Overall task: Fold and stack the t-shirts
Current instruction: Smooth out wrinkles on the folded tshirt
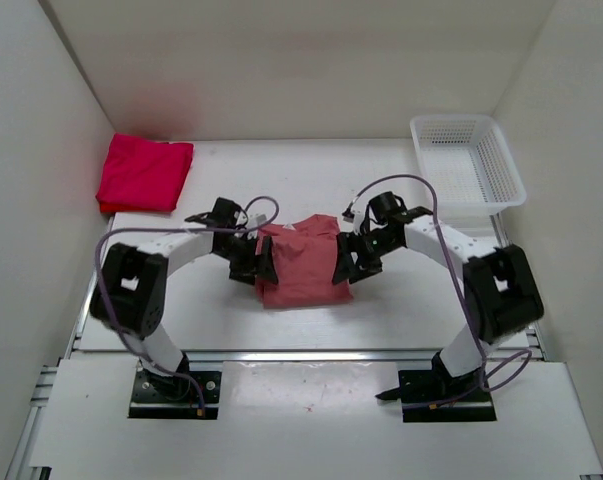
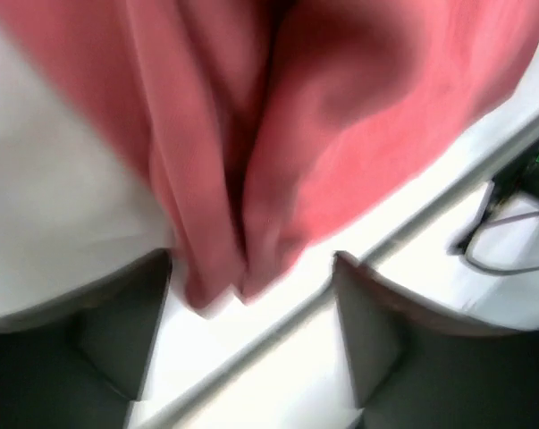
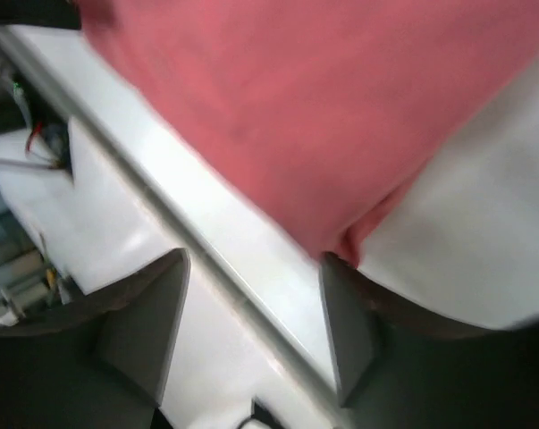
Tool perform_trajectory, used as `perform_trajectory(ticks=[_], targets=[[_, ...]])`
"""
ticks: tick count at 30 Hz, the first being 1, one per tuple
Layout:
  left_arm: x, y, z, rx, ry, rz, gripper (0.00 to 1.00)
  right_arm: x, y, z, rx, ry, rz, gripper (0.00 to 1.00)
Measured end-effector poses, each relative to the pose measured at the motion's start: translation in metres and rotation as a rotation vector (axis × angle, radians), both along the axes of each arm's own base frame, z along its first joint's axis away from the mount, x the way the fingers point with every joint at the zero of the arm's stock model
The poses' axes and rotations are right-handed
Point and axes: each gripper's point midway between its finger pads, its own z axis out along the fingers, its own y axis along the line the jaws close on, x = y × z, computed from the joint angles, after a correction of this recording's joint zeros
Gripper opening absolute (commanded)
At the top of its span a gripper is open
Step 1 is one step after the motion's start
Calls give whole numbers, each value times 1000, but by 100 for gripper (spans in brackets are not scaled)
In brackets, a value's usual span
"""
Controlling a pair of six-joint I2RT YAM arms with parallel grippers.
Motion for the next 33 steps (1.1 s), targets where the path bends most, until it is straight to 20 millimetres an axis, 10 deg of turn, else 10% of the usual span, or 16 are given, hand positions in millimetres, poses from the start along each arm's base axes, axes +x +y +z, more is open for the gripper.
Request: perform_trajectory(ticks=[6,16,20,33], targets=[[-42,24,15,28,2,24,99,-31,-12,22,6,-68,34,68],[92,3,90,20,-388,19,98,96,-21,14,-69,-300,-51,69],[95,-15,74,38,-384,-39,91,121,-13,2,-54,-317,-44,69],[72,-25,25,119,-287,-122,66,102,3,-17,17,-205,-28,58]])
